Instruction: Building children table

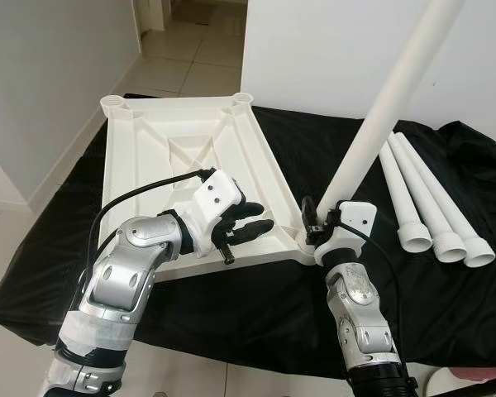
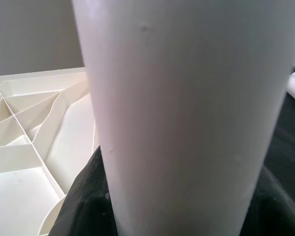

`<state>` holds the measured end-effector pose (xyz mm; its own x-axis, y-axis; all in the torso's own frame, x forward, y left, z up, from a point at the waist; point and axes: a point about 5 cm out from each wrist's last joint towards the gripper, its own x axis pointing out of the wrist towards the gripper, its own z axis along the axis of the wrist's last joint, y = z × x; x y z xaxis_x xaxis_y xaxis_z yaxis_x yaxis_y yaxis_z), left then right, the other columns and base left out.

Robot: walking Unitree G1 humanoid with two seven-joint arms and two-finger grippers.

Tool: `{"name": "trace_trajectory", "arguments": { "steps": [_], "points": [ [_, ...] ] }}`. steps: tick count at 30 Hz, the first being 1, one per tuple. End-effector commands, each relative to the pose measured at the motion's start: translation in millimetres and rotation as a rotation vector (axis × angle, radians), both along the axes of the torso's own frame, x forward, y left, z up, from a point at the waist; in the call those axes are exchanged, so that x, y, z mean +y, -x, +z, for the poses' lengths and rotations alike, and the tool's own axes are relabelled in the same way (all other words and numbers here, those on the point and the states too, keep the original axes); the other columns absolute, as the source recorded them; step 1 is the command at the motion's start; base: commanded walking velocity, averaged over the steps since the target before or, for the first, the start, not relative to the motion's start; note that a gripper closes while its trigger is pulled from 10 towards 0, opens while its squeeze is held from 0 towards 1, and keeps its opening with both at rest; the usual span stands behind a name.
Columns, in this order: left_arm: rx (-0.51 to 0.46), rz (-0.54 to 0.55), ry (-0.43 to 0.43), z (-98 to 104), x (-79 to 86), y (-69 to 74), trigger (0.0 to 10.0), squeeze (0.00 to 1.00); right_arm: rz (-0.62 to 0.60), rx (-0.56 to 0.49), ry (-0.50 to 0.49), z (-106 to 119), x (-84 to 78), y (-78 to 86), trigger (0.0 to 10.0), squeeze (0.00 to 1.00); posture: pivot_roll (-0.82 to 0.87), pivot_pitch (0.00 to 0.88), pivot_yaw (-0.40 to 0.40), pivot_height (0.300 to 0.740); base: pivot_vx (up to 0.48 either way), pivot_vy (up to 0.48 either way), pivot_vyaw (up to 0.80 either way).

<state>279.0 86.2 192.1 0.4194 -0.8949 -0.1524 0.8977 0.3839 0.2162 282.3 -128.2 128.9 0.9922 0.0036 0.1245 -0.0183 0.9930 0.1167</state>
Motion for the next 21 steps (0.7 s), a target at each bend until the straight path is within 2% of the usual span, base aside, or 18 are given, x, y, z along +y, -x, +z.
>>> {"name": "trace_trajectory", "arguments": {
  "steps": [1,3,4,7,8,18,19,21],
  "points": [
    [-0.004,0.062,0.004,-1.5,-0.3,-2.3,10.0,0.00,-0.017,0.107,-0.029,-20.9,-2.2,5.7,10.0,0.00,-0.03,0.000,-0.053,0.740,0.000,0.000,0.00],
    [-0.002,0.061,0.006,-1.2,-0.3,-2.6,10.0,0.00,-0.023,0.112,-0.019,-21.4,-1.7,6.2,10.0,0.00,-0.03,0.000,-0.053,0.740,0.000,0.000,0.00],
    [-0.001,0.061,0.008,-1.0,-0.5,-2.9,10.0,0.00,-0.026,0.113,-0.009,-21.2,-0.9,6.5,10.0,0.28,-0.04,0.000,-0.052,0.740,0.000,0.000,0.00],
    [0.000,0.061,0.009,-0.9,-0.7,-3.1,10.0,0.00,-0.027,0.113,-0.002,-21.0,-0.2,6.6,10.0,0.28,-0.04,0.000,-0.052,0.740,0.000,0.000,0.00],
    [0.000,0.061,0.010,-0.9,-0.9,-3.1,10.0,0.00,-0.026,0.106,-0.003,-19.6,0.6,6.9,10.0,1.00,-0.04,0.000,-0.053,0.740,0.000,0.000,0.00],
    [0.011,0.073,0.019,-2.7,-0.1,-3.9,10.0,0.00,0.020,0.062,-0.007,-9.2,-7.2,5.3,10.0,1.00,-0.04,0.000,-0.054,0.740,0.000,0.000,0.00],
    [0.011,0.075,0.019,-2.7,0.1,-3.9,10.0,0.00,0.054,0.052,0.005,-7.3,-9.6,4.5,10.0,0.00,-0.04,0.000,-0.057,0.740,0.000,0.000,0.00],
    [0.011,0.076,0.019,-2.9,0.2,-3.9,10.0,0.00,0.101,0.038,0.007,-5.2,-11.6,3.5,10.0,0.00,-0.04,0.000,-0.059,0.740,0.000,0.000,0.00]
  ]
}}
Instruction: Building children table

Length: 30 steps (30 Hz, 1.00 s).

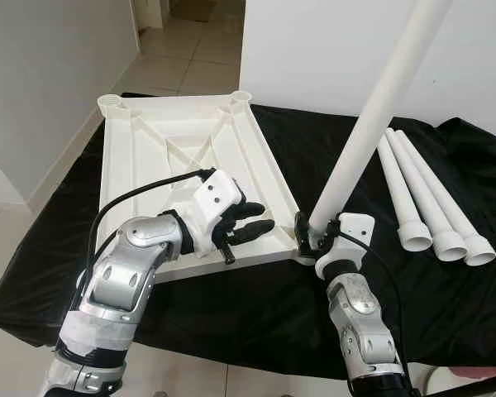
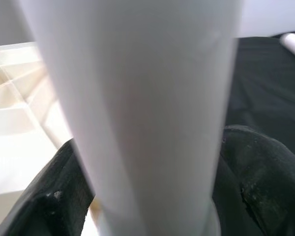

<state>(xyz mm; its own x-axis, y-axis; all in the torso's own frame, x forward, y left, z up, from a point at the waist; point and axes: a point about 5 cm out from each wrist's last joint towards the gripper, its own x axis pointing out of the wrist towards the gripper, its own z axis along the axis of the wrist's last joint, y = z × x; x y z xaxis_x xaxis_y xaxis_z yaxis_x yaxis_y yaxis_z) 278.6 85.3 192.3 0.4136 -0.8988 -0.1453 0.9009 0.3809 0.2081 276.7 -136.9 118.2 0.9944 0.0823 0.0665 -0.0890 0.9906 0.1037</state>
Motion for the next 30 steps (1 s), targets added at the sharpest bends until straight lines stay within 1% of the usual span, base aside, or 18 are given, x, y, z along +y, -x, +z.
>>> {"name": "trace_trajectory", "arguments": {
  "steps": [1,2,6,8,9,10,13,14,16,20,21,22,25,26,27,28,29,30],
  "points": [
    [0.007,0.082,0.009,-3.1,1.0,-4.2,10.0,0.00,0.023,-0.020,-0.011,5.4,-3.0,-2.1,10.0,0.00,-0.04,0.000,-0.059,0.740,0.000,0.000,0.00],
    [0.007,0.082,0.009,-3.1,1.0,-4.2,10.0,0.00,0.023,-0.020,-0.011,5.4,-3.0,-2.1,10.0,0.00,-0.04,0.000,-0.059,0.740,0.000,0.000,0.00],
    [0.009,0.079,0.012,-3.9,-1.5,-2.5,10.0,0.00,0.175,-0.057,0.027,11.6,-13.2,-9.5,10.0,0.00,-0.04,0.000,-0.056,0.740,0.000,0.000,0.00],
    [0.011,0.076,0.013,-4.3,-2.8,-1.6,10.0,0.00,0.211,-0.057,0.045,11.9,-16.0,-12.1,10.0,0.00,-0.04,0.000,-0.056,0.740,0.000,0.000,0.00],
    [0.012,0.073,0.013,-4.9,-3.9,-1.0,10.0,0.00,0.253,-0.059,0.061,12.4,-18.4,-14.8,10.0,0.00,-0.04,0.000,-0.049,0.740,0.000,0.000,0.00],
    [0.012,0.073,0.013,-4.9,-3.9,-1.0,10.0,0.00,0.253,-0.059,0.061,12.4,-18.4,-14.8,10.0,0.00,-0.04,0.000,-0.049,0.740,0.000,0.000,0.00],
    [0.013,0.061,0.012,-5.7,-8.0,0.2,10.0,0.00,0.373,-0.050,0.095,12.6,-24.3,-22.2,10.0,0.00,-0.04,0.000,-0.044,0.740,0.000,0.000,0.00],
    [0.013,0.061,0.012,-5.7,-8.0,0.2,10.0,0.00,0.373,-0.050,0.095,12.6,-24.3,-22.2,10.0,0.00,-0.04,0.000,-0.044,0.740,0.000,0.000,0.00],
    [0.014,0.047,0.013,-6.2,-12.6,1.8,10.0,0.00,0.433,-0.041,0.105,12.6,-26.9,-26.6,10.0,0.00,-0.04,0.000,-0.044,0.740,0.000,0.000,0.00],
    [0.014,0.037,0.009,-8.9,-18.0,3.5,10.0,0.00,0.508,-0.028,0.116,9.5,-25.1,-28.9,10.0,0.00,-0.04,0.000,-0.041,0.740,0.000,0.000,0.00],
    [0.014,0.037,0.009,-8.9,-18.0,3.5,10.0,0.00,0.508,-0.028,0.116,9.5,-25.1,-28.9,10.0,0.00,-0.04,0.000,-0.041,0.740,0.000,0.000,0.00],
    [0.016,0.018,0.007,-10.8,-24.1,6.4,10.0,0.00,0.554,-0.012,0.148,3.6,-21.5,-31.7,10.0,0.00,-0.04,0.000,-0.038,0.740,0.000,0.000,0.00],
    [0.017,0.004,0.010,-10.6,-27.1,8.1,10.0,0.00,0.572,-0.001,0.153,0.5,-20.4,-33.4,10.0,0.00,-0.04,0.000,-0.039,0.740,0.000,0.000,0.00],
    [0.016,-0.001,0.011,-10.3,-27.8,8.2,10.0,0.00,0.580,0.004,0.159,-0.9,-20.4,-34.7,8.9,0.00,-0.04,0.000,-0.036,0.740,0.000,0.000,0.00],
    [0.014,0.001,0.007,-10.4,-27.5,7.5,10.0,0.00,0.584,0.003,0.164,-1.3,-20.8,-36.0,7.3,0.00,-0.04,0.000,-0.036,0.740,0.000,0.000,0.00],
    [0.014,0.001,0.007,-10.4,-27.5,7.5,10.0,0.00,0.584,0.003,0.164,-1.3,-20.8,-36.0,7.3,0.00,-0.04,0.000,-0.036,0.740,0.000,0.000,0.00],
    [0.011,0.004,0.003,-10.2,-27.0,6.4,10.0,0.00,0.579,0.001,0.180,-1.6,-22.9,-38.7,4.4,0.00,-0.04,0.000,-0.036,0.740,0.000,0.000,0.00],
    [0.011,0.004,0.003,-10.2,-27.0,6.4,10.0,0.00,0.579,0.001,0.180,-1.6,-22.9,-38.7,4.4,0.00,-0.04,0.000,-0.036,0.740,0.000,0.000,0.00]
  ]
}}
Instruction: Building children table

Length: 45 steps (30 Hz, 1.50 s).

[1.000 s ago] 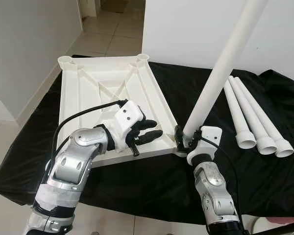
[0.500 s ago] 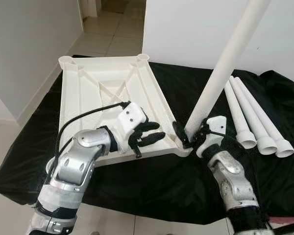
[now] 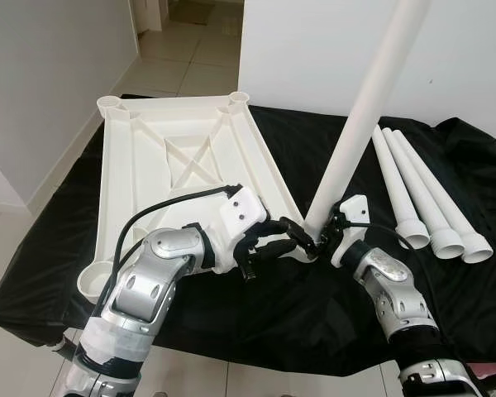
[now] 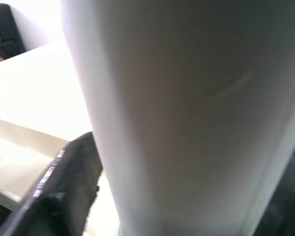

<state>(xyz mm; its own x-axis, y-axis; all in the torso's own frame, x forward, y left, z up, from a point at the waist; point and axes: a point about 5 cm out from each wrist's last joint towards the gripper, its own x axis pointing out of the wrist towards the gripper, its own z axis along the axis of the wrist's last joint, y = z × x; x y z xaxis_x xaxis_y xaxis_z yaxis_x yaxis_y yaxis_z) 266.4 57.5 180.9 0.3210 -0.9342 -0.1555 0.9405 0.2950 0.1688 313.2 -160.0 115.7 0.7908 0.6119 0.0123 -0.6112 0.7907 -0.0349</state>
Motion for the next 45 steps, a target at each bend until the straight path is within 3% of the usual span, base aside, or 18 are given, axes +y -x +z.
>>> {"name": "trace_trajectory", "arguments": {
  "steps": [1,3,4,14,15,16,17,26,28,38,42,45],
  "points": [
    [-0.031,0.099,-0.003,1.4,0.8,-6.2,10.0,0.00,0.003,-0.011,0.037,0.6,-2.0,-4.1,2.8,0.00,-0.04,0.000,-0.036,0.740,0.000,0.000,0.00],
    [-0.031,0.099,-0.003,1.5,0.7,-6.3,10.0,0.00,-0.002,-0.013,0.043,0.4,-3.5,-5.2,2.8,0.00,-0.04,0.000,-0.036,0.740,0.000,0.000,0.00],
    [-0.032,0.098,-0.002,1.6,0.3,-6.5,10.0,0.00,-0.005,-0.012,0.043,0.1,-4.8,-6.0,0.0,0.00,-0.04,0.000,-0.036,0.740,0.000,0.000,0.00],
    [-0.030,0.100,-0.002,1.2,-0.5,-6.8,10.0,0.00,-0.043,-0.008,-0.006,-4.4,-8.4,-4.4,0.0,0.00,-0.04,0.000,-0.034,0.740,0.000,0.000,0.00],
    [-0.029,0.098,-0.003,1.0,-0.2,-6.6,10.0,0.00,-0.063,-0.012,-0.007,-4.7,-8.0,-4.4,9.1,0.00,-0.04,0.000,-0.034,0.740,0.000,0.000,0.00],
    [-0.029,0.098,-0.003,1.0,-0.2,-6.6,10.0,0.00,-0.063,-0.012,-0.007,-4.7,-8.0,-4.4,9.1,0.00,-0.04,0.000,-0.034,0.740,0.000,0.000,0.00],
    [-0.028,0.098,-0.003,0.8,0.0,-6.4,10.0,0.00,-0.083,-0.018,-0.017,-4.4,-6.5,-3.9,10.0,0.00,-0.04,0.000,-0.034,0.740,0.000,0.000,0.00],
    [-0.025,0.097,0.000,0.4,-1.6,-6.7,10.0,0.00,-0.248,-0.044,-0.037,-1.6,3.0,-4.8,10.0,0.00,-0.05,0.000,-0.035,0.740,0.000,0.000,0.00],
    [-0.020,0.097,-0.002,-1.6,-1.1,-6.2,10.0,0.00,-0.381,-0.036,-0.074,0.3,4.1,-5.4,10.0,0.00,-0.05,0.000,-0.032,0.740,0.000,0.000,0.00],
    [-0.020,0.121,-0.004,-1.8,3.8,-10.0,10.0,0.00,-0.712,-0.002,-0.215,3.1,25.1,12.3,10.0,0.00,-0.05,0.000,-0.048,0.740,0.000,0.000,0.00],
    [-0.022,0.130,-0.009,-2.4,6.7,-11.6,10.0,0.00,-0.702,0.010,-0.241,4.5,37.0,15.7,10.0,0.00,-0.05,0.000,-0.047,0.740,0.000,0.000,0.00],
    [-0.021,0.134,-0.011,-3.2,7.7,-12.9,10.0,0.00,-0.689,-0.011,-0.243,7.7,37.1,15.7,10.0,0.00,-0.06,0.000,-0.048,0.740,0.000,0.000,0.00]
  ]
}}
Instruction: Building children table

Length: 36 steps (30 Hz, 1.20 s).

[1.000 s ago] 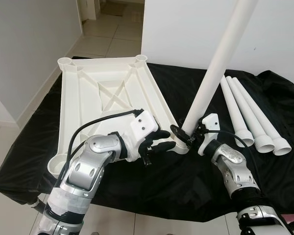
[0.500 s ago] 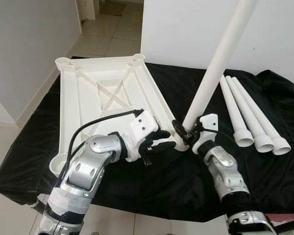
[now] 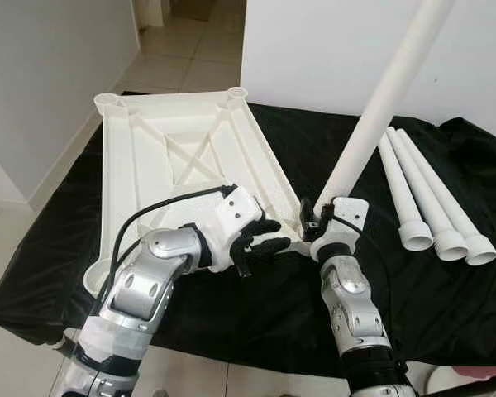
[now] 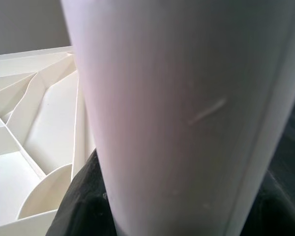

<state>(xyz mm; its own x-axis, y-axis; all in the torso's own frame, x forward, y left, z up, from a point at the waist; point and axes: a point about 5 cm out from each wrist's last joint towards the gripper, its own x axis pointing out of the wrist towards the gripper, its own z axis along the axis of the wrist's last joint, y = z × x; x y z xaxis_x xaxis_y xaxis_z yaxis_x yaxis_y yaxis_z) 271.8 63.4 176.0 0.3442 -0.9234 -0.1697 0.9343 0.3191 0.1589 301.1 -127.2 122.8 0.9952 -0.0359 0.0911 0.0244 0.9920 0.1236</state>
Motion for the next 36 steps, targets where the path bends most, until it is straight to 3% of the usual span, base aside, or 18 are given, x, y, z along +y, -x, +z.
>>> {"name": "trace_trajectory", "arguments": {
  "steps": [1,5,6,12,16,17,19,20,29,36],
  "points": [
    [-0.038,0.105,-0.005,1.5,1.8,-7.8,10.0,0.00,-0.014,-0.006,-0.054,1.4,3.0,4.3,10.0,0.00,-0.06,0.000,-0.049,0.740,0.000,0.000,0.00],
    [-0.050,0.107,-0.008,4.2,2.7,-11.4,10.0,0.00,-0.032,-0.012,-0.036,3.3,-2.9,4.6,10.0,0.00,-0.06,0.000,-0.048,0.740,0.000,0.000,0.00],
    [-0.054,0.110,-0.007,5.3,3.2,-12.9,10.0,0.00,-0.025,-0.024,-0.033,5.9,-3.4,4.7,10.0,1.00,-0.06,0.000,-0.044,0.740,0.000,0.000,0.00],
    [-0.056,0.115,-0.006,5.9,3.5,-15.4,10.0,0.00,0.023,-0.055,-0.033,11.6,-2.2,6.1,10.0,1.00,-0.06,0.000,-0.041,0.740,0.000,0.000,0.00],
    [-0.059,0.098,-0.006,4.8,1.3,-14.6,10.0,0.00,0.091,-0.114,0.000,19.2,-9.5,8.9,10.0,1.00,-0.08,0.000,-0.029,0.740,0.000,0.000,0.00],
    [-0.059,0.096,-0.009,4.4,0.2,-15.7,10.0,0.00,0.132,-0.109,-0.004,17.7,-11.5,9.3,10.0,0.76,-0.08,0.000,-0.024,0.740,0.000,0.000,0.00],
    [-0.060,0.095,-0.010,4.1,-0.5,-16.5,10.0,0.00,0.160,-0.105,-0.006,16.6,-12.7,9.7,10.0,0.76,-0.08,0.000,-0.024,0.740,0.000,0.000,0.00],
    [-0.062,0.085,-0.004,6.4,-1.4,-17.1,10.0,0.00,0.184,-0.116,0.004,17.8,-14.4,10.2,10.0,0.00,-0.09,0.000,-0.014,0.740,0.000,0.000,0.00],
    [-0.073,0.076,-0.022,8.4,0.8,-20.2,10.0,0.00,0.312,-0.111,0.091,14.6,-27.9,7.1,10.0,0.00,-0.08,0.000,0.004,0.740,0.000,0.000,0.00],
    [-0.068,0.079,-0.023,7.8,2.1,-19.0,10.0,0.00,0.458,-0.098,0.188,14.1,-41.5,-4.0,10.0,0.00,-0.07,0.000,0.009,0.740,0.000,0.000,0.00]
  ]
}}
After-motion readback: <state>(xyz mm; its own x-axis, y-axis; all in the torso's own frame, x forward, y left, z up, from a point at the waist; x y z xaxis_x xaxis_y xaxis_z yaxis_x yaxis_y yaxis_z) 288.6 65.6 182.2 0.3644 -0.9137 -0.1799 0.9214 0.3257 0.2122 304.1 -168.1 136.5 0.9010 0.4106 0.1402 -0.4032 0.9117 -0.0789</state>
